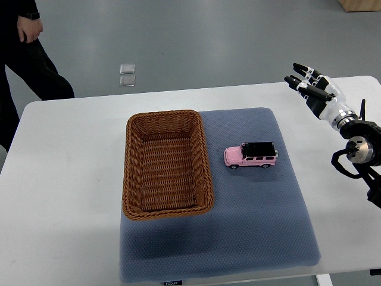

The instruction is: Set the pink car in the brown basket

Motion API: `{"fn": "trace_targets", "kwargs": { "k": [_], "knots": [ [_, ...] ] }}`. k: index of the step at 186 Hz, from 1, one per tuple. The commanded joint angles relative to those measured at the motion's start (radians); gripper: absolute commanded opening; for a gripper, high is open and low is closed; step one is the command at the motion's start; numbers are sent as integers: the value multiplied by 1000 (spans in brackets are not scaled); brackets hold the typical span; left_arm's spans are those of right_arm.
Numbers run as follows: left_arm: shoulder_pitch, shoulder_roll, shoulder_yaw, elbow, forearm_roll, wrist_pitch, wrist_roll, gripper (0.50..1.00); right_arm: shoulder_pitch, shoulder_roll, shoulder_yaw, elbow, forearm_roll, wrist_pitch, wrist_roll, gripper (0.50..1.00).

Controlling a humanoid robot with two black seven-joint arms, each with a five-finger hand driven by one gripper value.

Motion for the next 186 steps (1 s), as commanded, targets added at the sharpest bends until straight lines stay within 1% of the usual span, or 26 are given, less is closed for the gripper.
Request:
{"fn": "trace_targets", "kwargs": {
  "k": [1,40,186],
  "knots": [
    [0,0,0,0,0,0,0,1000,-1,4,3,1,1,-3,0,911],
    [0,0,2,0,0,0,0,1000,-1,6,9,1,13,-7,2,911],
    [-8,0,2,0,0,0,0,1000,8,-4,-3,1,2,11,0,911]
  ]
}}
